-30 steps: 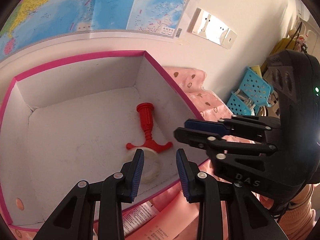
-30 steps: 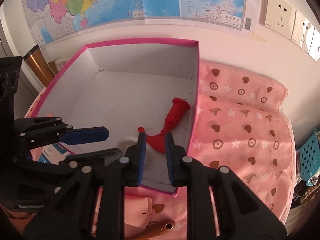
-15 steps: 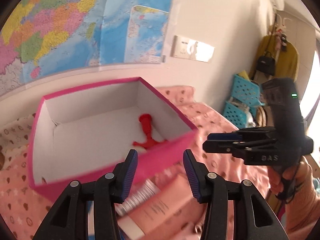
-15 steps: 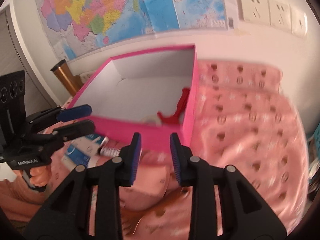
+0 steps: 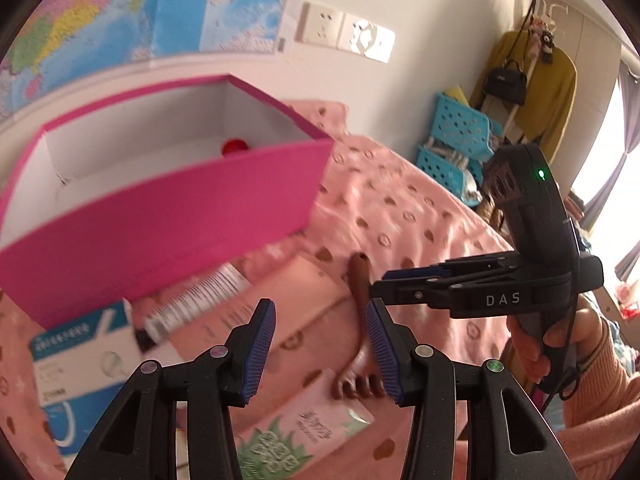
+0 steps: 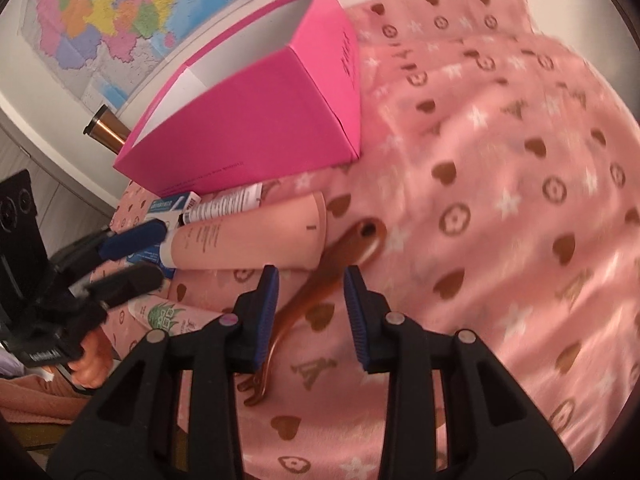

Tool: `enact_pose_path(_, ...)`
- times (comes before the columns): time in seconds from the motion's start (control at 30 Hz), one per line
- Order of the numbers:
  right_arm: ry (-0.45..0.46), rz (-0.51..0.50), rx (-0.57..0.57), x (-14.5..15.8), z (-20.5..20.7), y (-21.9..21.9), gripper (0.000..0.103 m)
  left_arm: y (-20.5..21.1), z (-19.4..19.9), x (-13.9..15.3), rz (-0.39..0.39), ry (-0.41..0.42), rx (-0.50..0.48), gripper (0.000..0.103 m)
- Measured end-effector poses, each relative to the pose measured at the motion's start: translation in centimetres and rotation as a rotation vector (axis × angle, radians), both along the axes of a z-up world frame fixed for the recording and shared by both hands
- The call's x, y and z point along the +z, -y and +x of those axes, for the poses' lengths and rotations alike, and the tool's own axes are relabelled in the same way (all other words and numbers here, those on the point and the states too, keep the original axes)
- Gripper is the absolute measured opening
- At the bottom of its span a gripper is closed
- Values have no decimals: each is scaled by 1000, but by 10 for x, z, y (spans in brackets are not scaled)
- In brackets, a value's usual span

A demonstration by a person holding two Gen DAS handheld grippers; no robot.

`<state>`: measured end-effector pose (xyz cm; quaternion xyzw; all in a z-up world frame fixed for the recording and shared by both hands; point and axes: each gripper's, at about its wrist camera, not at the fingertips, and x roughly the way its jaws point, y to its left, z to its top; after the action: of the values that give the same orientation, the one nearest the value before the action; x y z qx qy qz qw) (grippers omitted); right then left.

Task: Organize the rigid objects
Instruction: 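Grasp the brown wooden comb by its handle with the right tool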

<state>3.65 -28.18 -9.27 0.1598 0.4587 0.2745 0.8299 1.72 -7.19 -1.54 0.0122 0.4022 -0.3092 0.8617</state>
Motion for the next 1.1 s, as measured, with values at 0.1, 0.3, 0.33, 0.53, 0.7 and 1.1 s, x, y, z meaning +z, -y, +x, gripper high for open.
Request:
enact_pose_path(0.1,-13,-15,9,-6,-3,-8,36,9,-2,-8,12,-21,-18,48)
enact_pose_path(0.3,-1,-52,-32,-8,-1,-22,36,17,-4,-20,33,-51,-39,48)
enact_pose_path(0.33,-1,-47,-46,-9,0,-22,36,18,-4,-22,34,-60,-41,48)
enact_pose_path(0.53,18,-76,-82,-9,1,-24,26,23,-3,-29,43,-76,-55,48)
enact_pose_path(0.7,19,8,-97,-11,-1,-9,14,31,-2,-31,38,-89,-88,48)
enact_pose_path(1.1,47,95,-51,-4,-9,-6,13,55,17,-46,-30,-215,-143,48)
